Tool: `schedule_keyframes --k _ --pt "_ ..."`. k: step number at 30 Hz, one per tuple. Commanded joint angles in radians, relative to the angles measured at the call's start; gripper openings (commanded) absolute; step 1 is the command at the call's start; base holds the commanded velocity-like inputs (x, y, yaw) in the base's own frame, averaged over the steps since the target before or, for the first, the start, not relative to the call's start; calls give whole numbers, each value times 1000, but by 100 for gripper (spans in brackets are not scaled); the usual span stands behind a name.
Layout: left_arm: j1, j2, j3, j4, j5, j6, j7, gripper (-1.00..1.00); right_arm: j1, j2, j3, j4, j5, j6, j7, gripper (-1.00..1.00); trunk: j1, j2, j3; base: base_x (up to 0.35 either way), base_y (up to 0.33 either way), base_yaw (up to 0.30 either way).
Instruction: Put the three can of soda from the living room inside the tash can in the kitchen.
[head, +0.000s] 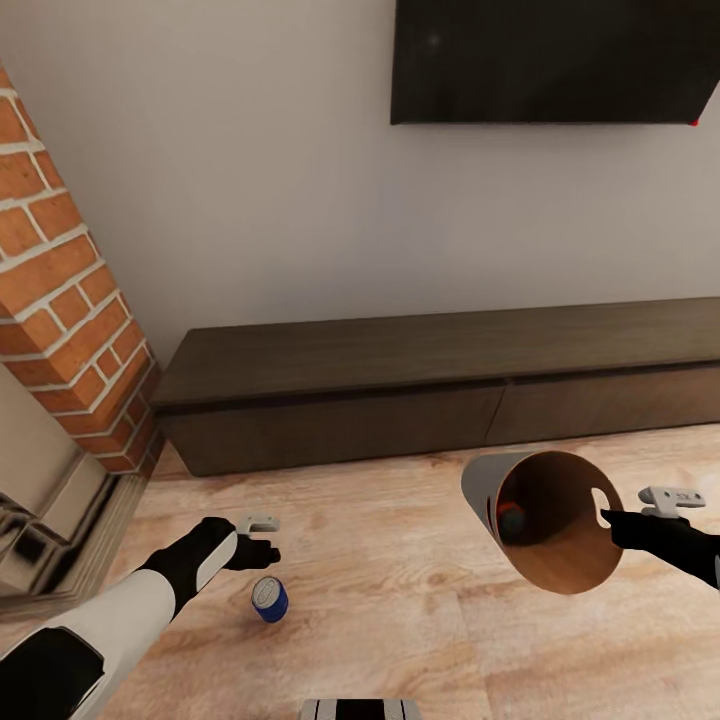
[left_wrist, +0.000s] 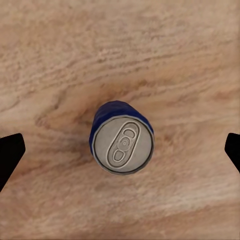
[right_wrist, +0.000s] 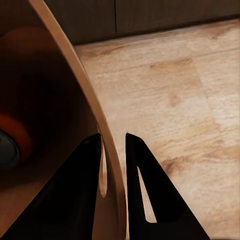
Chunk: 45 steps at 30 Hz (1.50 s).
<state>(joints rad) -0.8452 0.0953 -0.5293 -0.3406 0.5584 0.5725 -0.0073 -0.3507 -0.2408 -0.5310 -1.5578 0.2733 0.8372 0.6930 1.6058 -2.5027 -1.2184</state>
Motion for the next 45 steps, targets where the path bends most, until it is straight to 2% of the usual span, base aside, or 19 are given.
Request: schedule_keyframes --k 1,11,28,45 --pt "0 0 0 0 0 0 0 100 -1 0 0 -1 -20 5 3 -100 0 0 -4 0 0 0" --pt "0 1 0 -6 1 -1 0 100 -1 0 18 -2 -20 5 3 -100 0 0 -4 0 0 0" --pt "0 0 -1 -9 0 -2 0 100 -1 4 21 -1 -20 5 3 -100 8 -4 -70 0 0 0" --pt "0 0 -1 -15 0 -2 -1 100 -1 14 22 -2 -20 5 3 -100 8 -4 -70 115 0 0"
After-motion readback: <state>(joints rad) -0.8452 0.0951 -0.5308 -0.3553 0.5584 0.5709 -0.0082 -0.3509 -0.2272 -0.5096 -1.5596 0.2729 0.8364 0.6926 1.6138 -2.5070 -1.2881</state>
